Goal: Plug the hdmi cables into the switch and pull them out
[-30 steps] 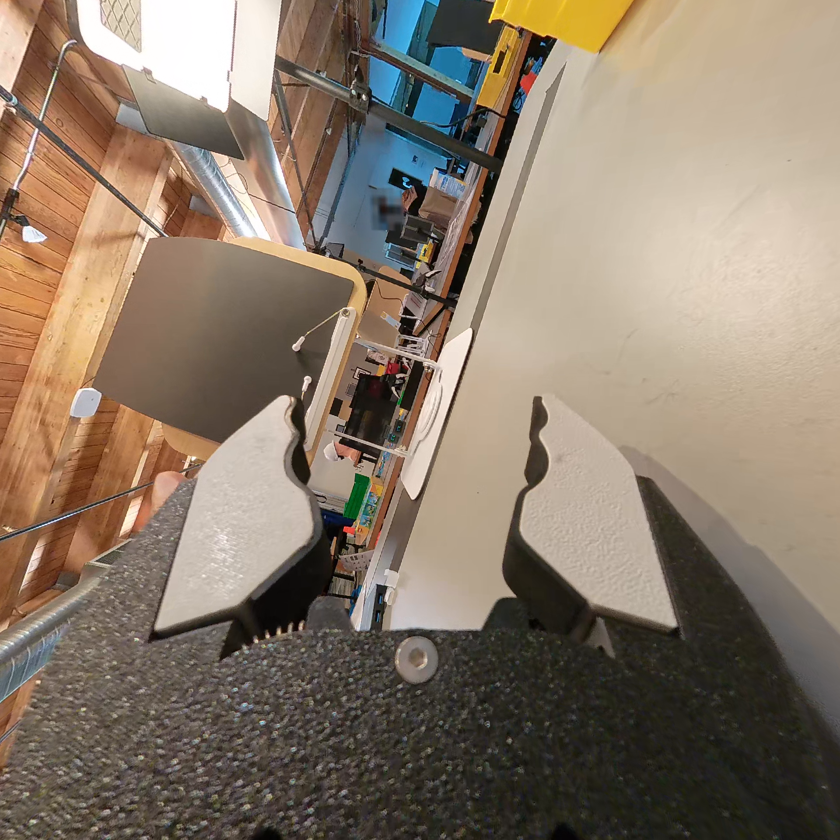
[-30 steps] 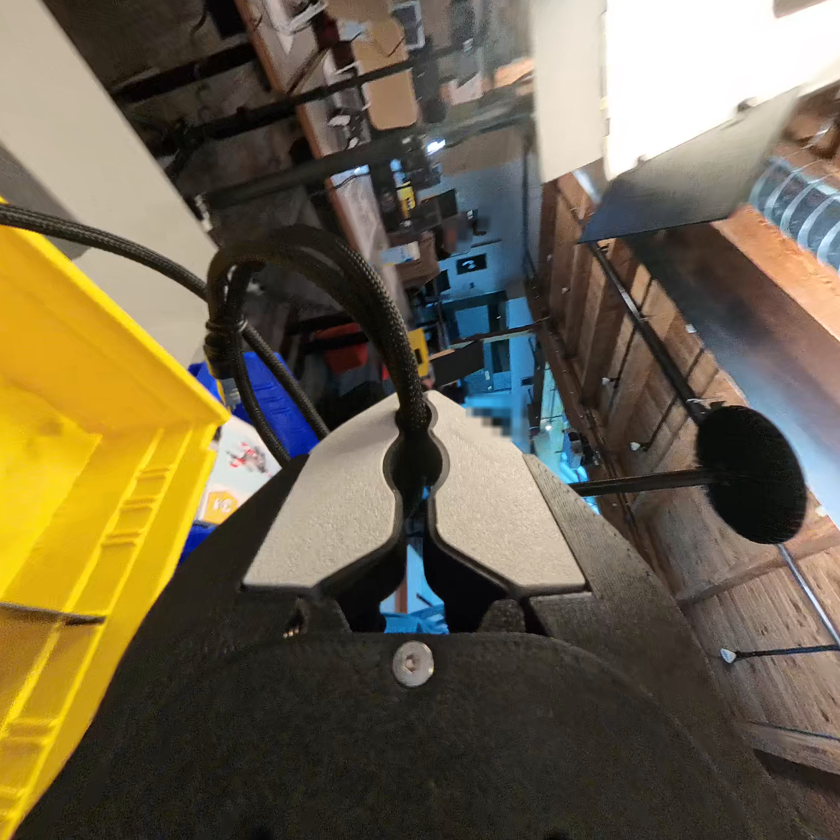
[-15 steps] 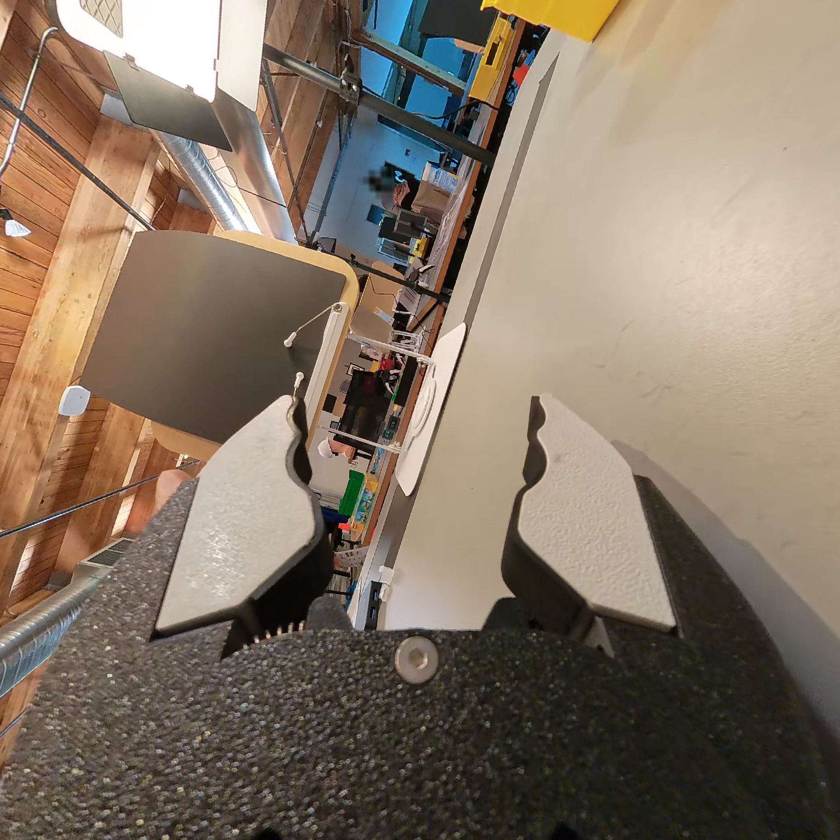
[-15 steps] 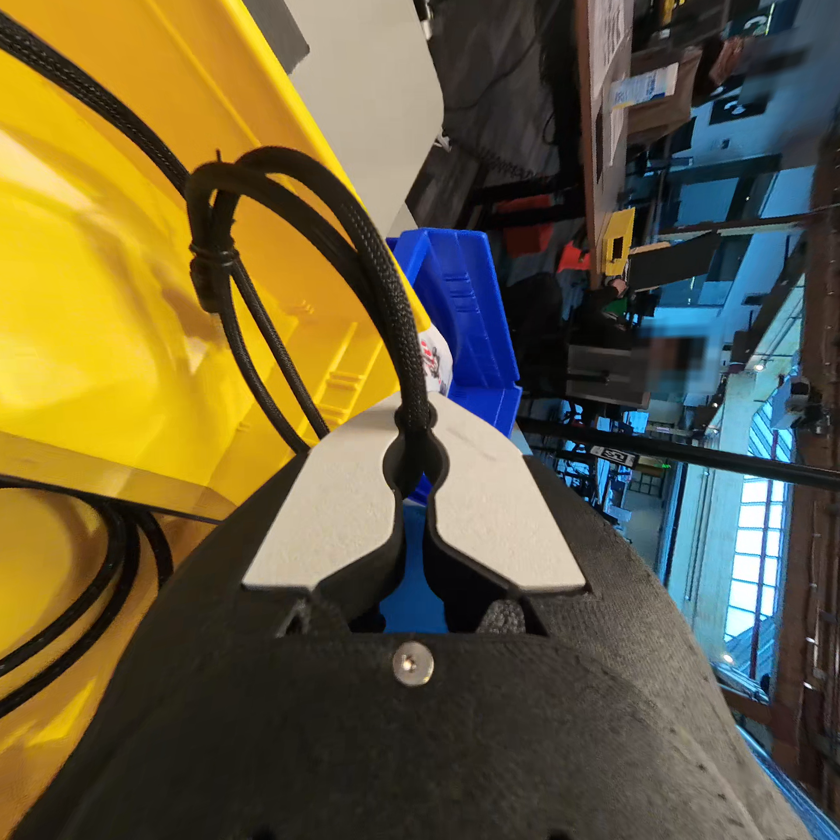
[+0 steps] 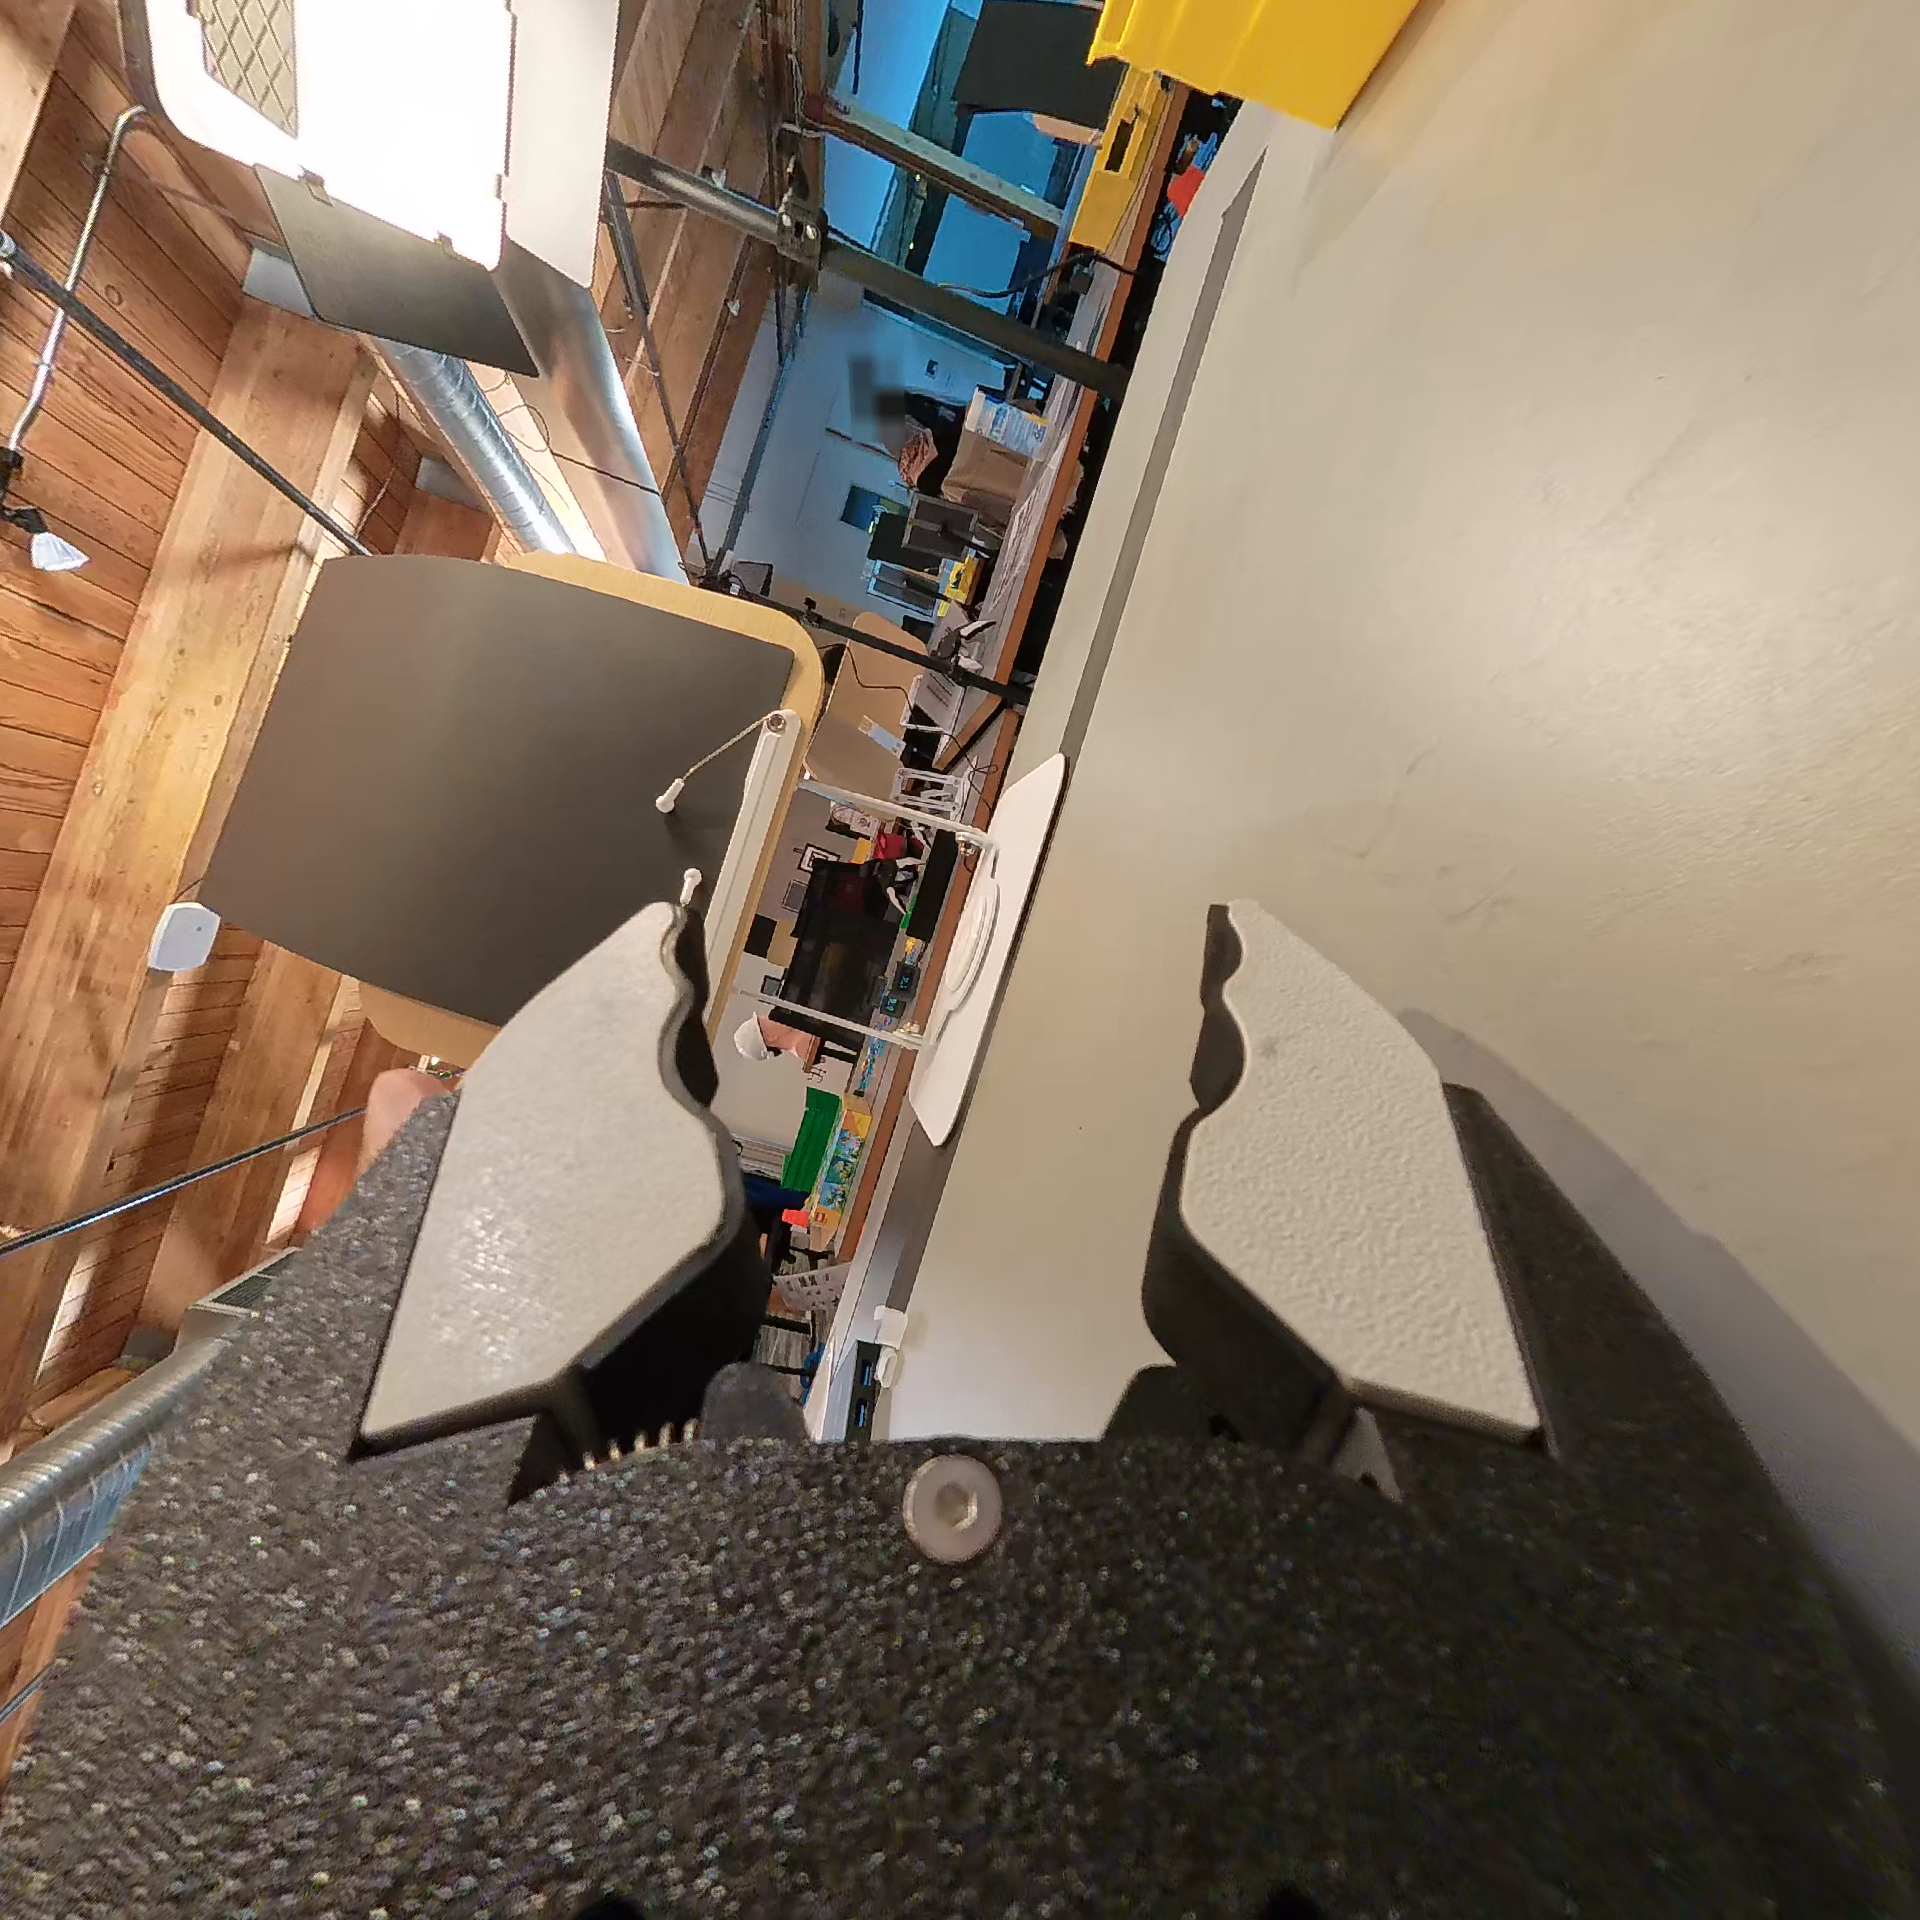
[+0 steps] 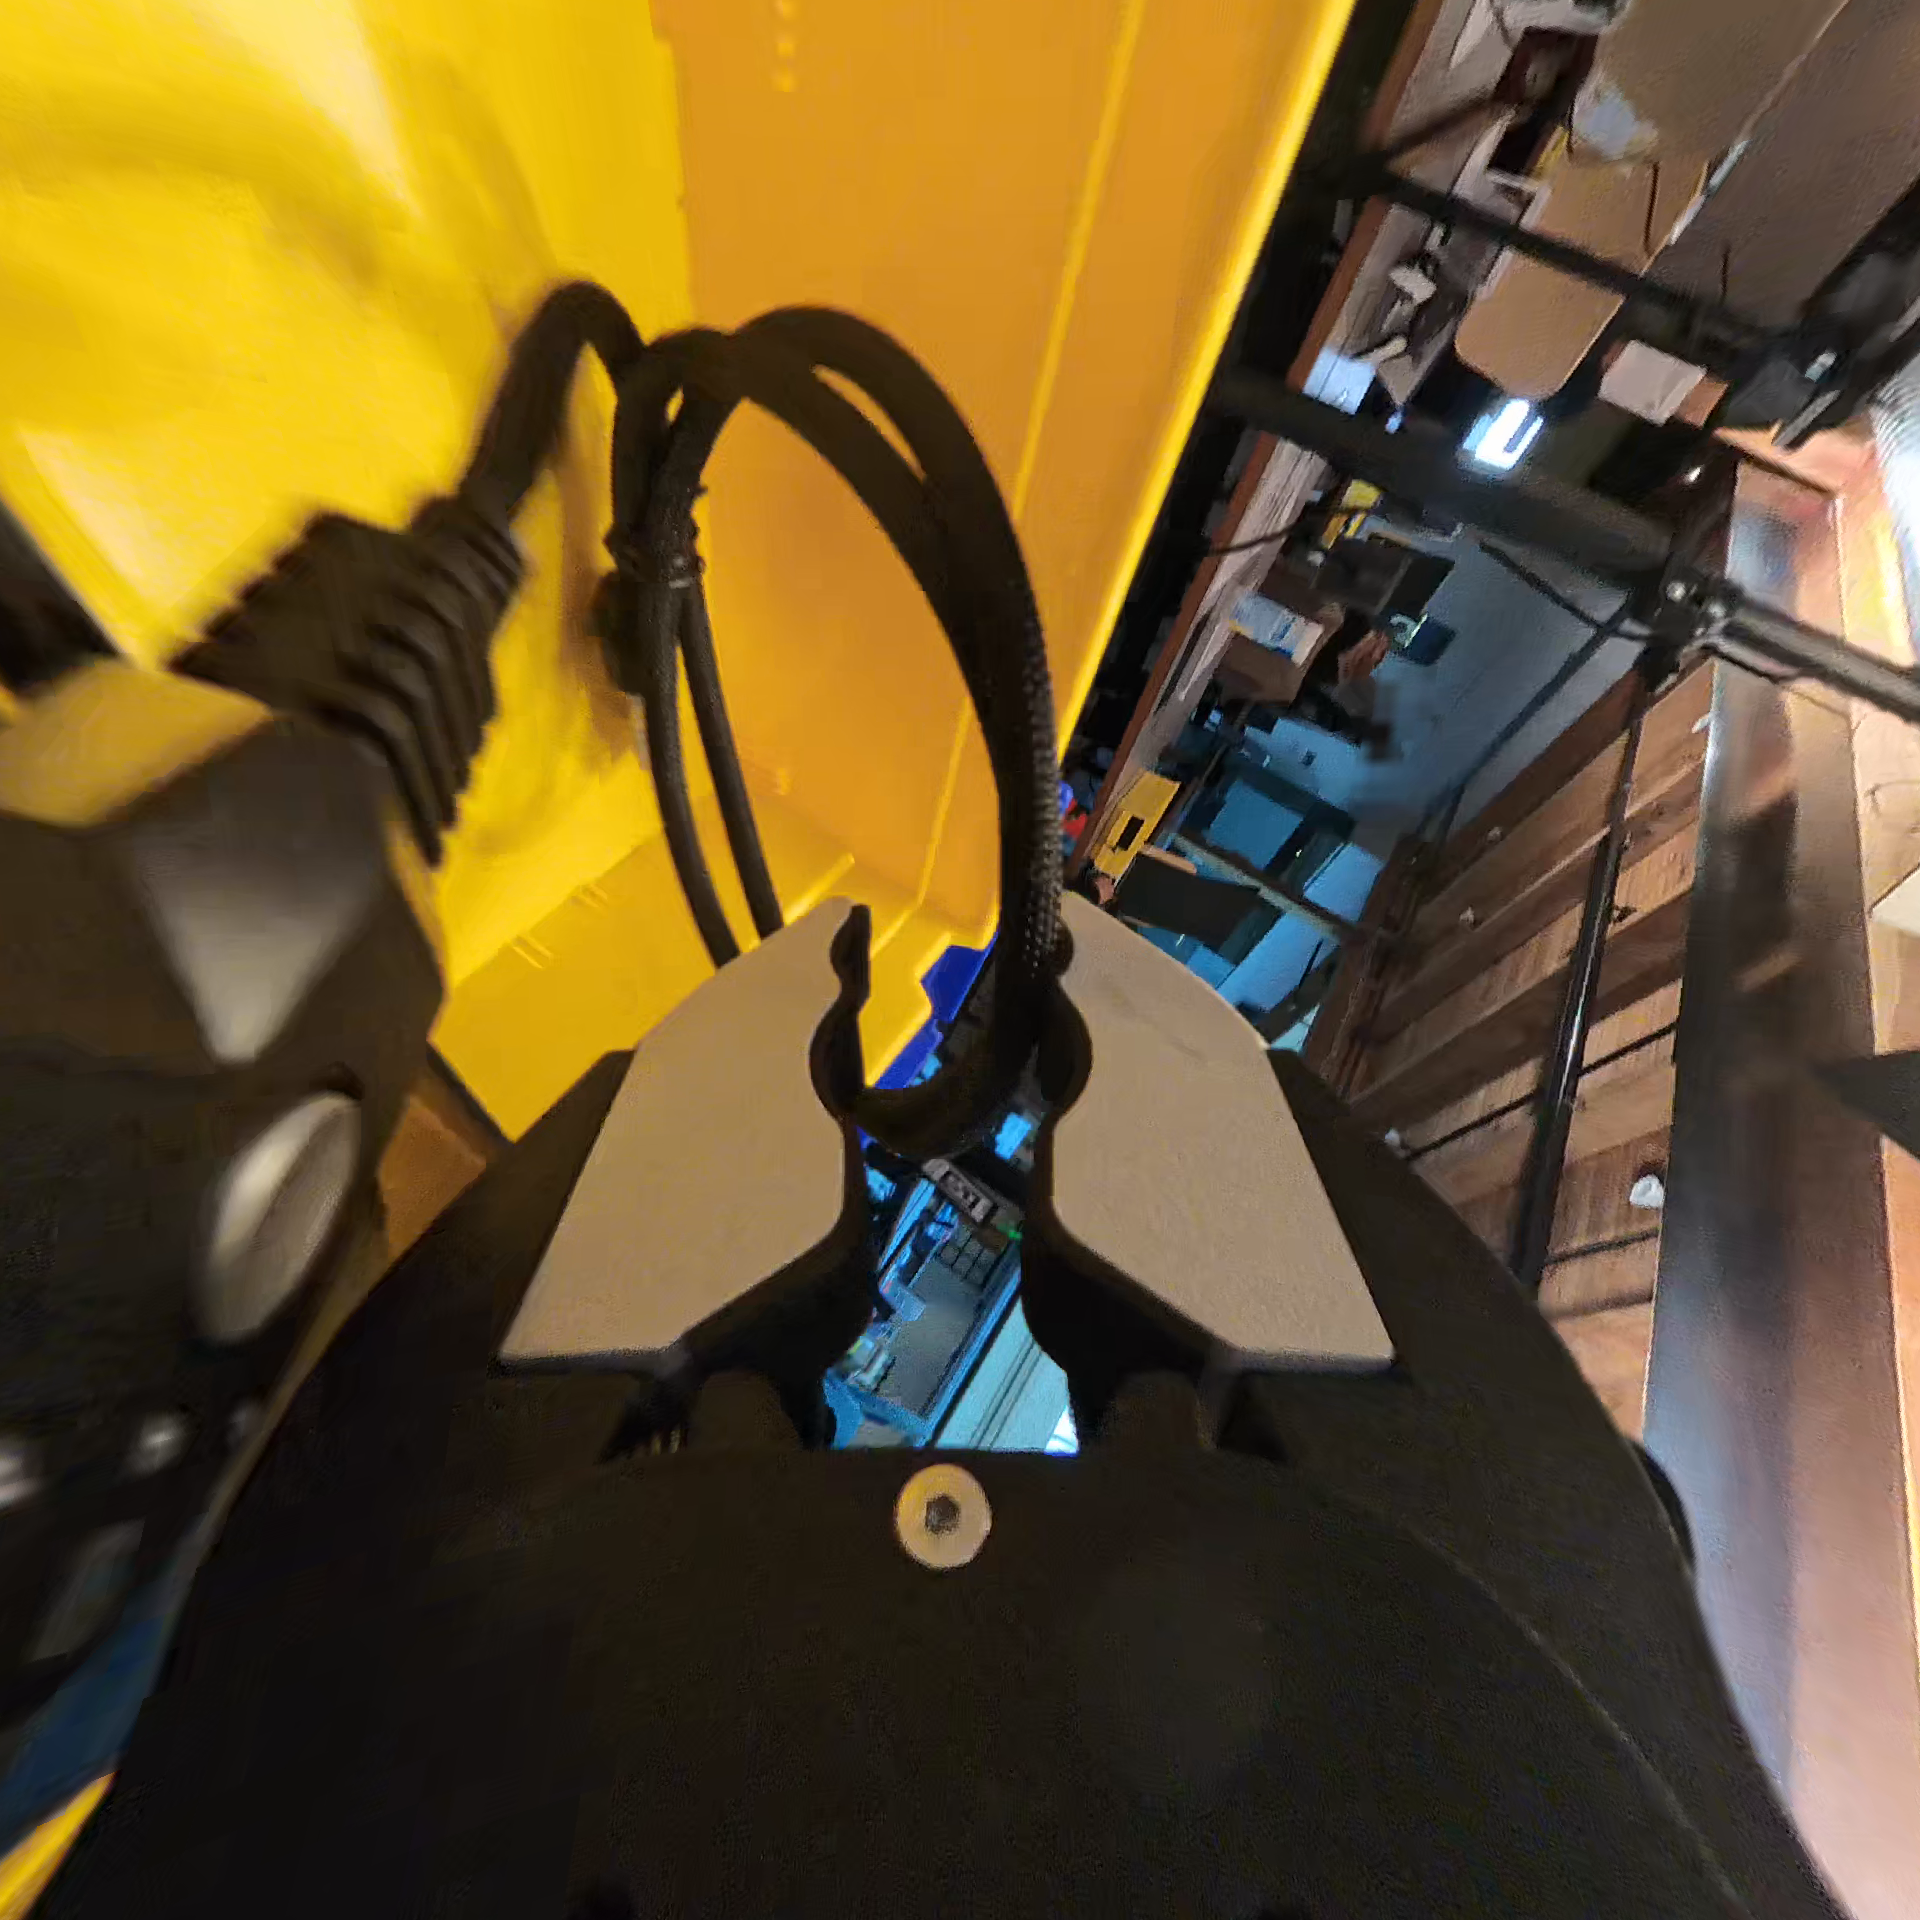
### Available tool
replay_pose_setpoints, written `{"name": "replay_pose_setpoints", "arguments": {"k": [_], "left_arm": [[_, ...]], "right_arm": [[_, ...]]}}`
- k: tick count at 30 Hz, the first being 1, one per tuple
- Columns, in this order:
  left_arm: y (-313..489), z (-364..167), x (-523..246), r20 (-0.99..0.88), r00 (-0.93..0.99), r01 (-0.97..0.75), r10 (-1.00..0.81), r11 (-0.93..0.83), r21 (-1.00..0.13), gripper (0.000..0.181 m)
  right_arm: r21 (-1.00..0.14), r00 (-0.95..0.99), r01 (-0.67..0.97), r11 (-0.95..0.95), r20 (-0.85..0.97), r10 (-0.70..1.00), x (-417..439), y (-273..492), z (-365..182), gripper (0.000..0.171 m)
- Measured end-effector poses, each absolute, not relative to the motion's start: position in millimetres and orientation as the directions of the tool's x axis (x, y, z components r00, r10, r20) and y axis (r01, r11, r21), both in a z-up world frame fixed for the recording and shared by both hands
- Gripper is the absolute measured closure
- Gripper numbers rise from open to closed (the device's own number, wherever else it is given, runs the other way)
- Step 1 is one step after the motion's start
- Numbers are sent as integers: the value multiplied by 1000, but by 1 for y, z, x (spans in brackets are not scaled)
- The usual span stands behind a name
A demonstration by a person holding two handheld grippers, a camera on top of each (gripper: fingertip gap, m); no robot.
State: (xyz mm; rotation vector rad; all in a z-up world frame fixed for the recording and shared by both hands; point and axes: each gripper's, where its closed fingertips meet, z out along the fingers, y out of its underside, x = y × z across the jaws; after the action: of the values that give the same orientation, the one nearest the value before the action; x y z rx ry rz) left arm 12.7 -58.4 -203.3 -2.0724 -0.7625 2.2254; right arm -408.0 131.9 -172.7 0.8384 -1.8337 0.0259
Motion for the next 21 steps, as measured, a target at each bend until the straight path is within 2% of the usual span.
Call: {"name": "replay_pose_setpoints", "arguments": {"k": [1, 3, 7, 14, 16, 18, 19, 20, 21], "left_arm": [[-58, -203, 13, -937, -126, 316, 326, -882, -349, 90], [-57, -203, 13, -937, -126, 315, 325, -883, -348, 90], [-57, -203, 13, -938, -121, 314, 324, -884, -346, 91], [-57, -207, 12, -939, -108, 318, 328, -883, -345, 92], [-58, -208, 12, -938, -107, 320, 330, -882, -347, 92], [-59, -209, 12, -938, -105, 324, 331, -880, -347, 92], [-60, -209, 13, -938, -104, 327, 331, -879, -347, 92], [-60, -209, 13, -938, -104, 329, 331, -879, -346, 92], [-60, -209, 13, -938, -104, 329, 332, -878, -347, 92]], "right_arm": [[373, -176, -568, 734, 816, -551, -403, 132, -176, 139], [383, -202, -569, 727, 792, -576, -400, 136, -180, 126], [300, -348, -558, 773, 762, -547, -400, 152, -186, 108], [161, -502, -577, 801, 703, -504, -398, 168, -185, 108], [168, -517, -598, 783, 667, -537, -393, 171, -190, 114], [176, -519, -609, 774, 650, -555, -390, 171, -189, 109], [162, -544, -595, 787, 640, -542, -390, 171, -187, 100], [141, -580, -568, 811, 630, -516, -391, 172, -184, 84], [123, -615, -535, 836, 621, -485, -394, 174, -181, 79]]}}
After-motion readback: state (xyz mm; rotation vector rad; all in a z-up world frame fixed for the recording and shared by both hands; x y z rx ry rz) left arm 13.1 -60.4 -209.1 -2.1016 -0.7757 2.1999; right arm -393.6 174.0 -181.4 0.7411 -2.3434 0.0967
